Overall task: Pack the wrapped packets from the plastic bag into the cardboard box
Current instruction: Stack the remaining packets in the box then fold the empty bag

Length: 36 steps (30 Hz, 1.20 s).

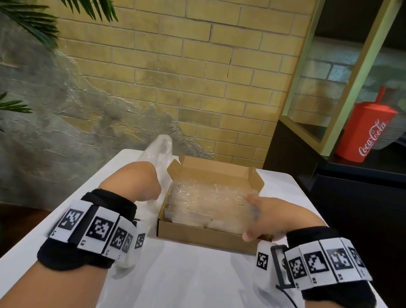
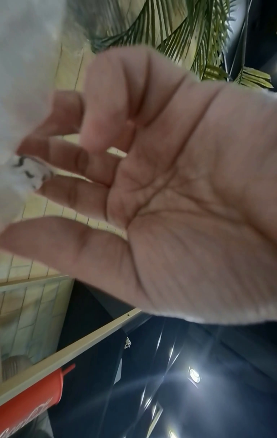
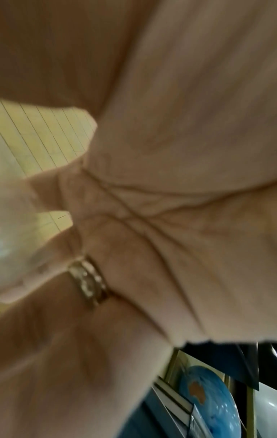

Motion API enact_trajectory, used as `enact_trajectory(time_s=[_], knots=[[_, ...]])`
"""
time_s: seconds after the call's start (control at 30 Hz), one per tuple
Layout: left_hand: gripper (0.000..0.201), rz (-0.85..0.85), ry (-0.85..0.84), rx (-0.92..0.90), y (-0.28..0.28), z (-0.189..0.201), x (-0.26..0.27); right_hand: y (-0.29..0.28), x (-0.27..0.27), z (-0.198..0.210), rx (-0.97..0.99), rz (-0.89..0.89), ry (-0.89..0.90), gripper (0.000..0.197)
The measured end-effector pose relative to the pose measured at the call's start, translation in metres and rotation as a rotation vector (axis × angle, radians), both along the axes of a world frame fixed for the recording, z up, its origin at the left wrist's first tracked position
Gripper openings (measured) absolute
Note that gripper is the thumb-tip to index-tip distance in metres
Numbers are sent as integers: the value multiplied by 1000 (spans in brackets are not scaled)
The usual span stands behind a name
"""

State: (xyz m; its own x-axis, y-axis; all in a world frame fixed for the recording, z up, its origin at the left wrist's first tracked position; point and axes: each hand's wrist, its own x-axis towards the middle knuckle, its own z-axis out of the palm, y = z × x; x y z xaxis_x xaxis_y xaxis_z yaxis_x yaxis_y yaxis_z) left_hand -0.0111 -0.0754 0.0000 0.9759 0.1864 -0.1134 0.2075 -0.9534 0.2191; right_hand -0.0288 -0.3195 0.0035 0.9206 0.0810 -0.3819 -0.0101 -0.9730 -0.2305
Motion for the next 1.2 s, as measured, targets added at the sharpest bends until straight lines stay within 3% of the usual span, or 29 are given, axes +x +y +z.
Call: enact_trajectory(time_s=[0.1, 0.2, 0.33, 0.53, 0.63, 0.73, 0.87, 0.97, 1.07, 1.2], knots=[[33, 12, -62, -17, 3, 1, 0, 0, 0, 0, 5, 25, -42, 89], [11, 69, -199, 38, 7, 9, -5, -1, -1, 0, 23, 35, -57, 84], [30, 89, -402, 131, 13, 18, -7, -3, 1, -1, 23, 36, -56, 85], [48, 79, -799, -130, 9, 26, -14, -7, 4, -2, -3, 71, -70, 88], [50, -13, -912, -161, 3, 29, -16, -13, 9, -1, 142, 64, -245, 85], [52, -139, -942, -223, -3, 29, -17, -15, 12, 4, 447, 3, -520, 82], [53, -315, -949, -280, -10, 28, -20, -16, 16, 12, 841, -225, -843, 86], [55, -393, -958, -312, -12, 28, -22, -23, 19, 12, 896, -322, -987, 70], [63, -440, -937, -435, -14, 29, -22, -25, 17, 14, 971, -293, -1110, 12], [85, -517, -785, -740, -26, 31, -29, -10, 6, 24, 1051, -164, -1077, 23]])
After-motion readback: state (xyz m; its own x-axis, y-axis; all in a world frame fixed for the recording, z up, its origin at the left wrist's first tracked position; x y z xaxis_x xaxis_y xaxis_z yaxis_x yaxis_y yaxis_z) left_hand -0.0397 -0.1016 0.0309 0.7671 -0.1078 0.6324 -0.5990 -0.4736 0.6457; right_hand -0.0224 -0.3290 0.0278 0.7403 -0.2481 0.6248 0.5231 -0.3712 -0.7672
